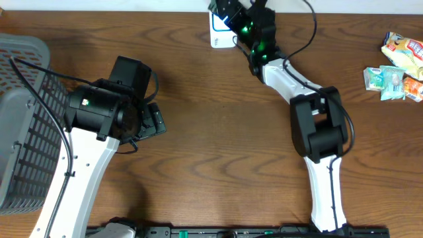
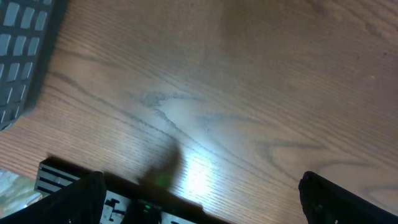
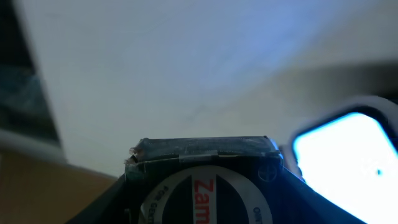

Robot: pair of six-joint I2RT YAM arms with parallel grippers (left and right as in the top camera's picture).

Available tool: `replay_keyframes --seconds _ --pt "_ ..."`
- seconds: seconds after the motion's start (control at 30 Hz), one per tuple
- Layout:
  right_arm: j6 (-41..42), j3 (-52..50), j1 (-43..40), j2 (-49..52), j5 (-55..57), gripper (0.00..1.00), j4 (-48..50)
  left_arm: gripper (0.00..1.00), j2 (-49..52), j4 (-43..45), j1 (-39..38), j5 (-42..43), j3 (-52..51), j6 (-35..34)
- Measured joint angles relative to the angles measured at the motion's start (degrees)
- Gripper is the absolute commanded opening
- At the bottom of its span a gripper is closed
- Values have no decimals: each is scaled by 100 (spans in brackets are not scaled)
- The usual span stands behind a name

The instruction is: Scan the item barcode

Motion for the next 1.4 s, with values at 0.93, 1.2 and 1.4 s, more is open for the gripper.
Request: replay_keyframes --seconds 0.93,1.2,1.4 --pt "-1150 857 -1086 52 -1510 47 -1620 98 0 -9 0 2 0 0" --pt "-2658 907 -2277 -1102 -1147 47 -4841 98 0 -4 0 2 0 0" --pt "-3871 955 -3309 -1458 -501 48 -6467 98 0 -2 0 0 0 0"
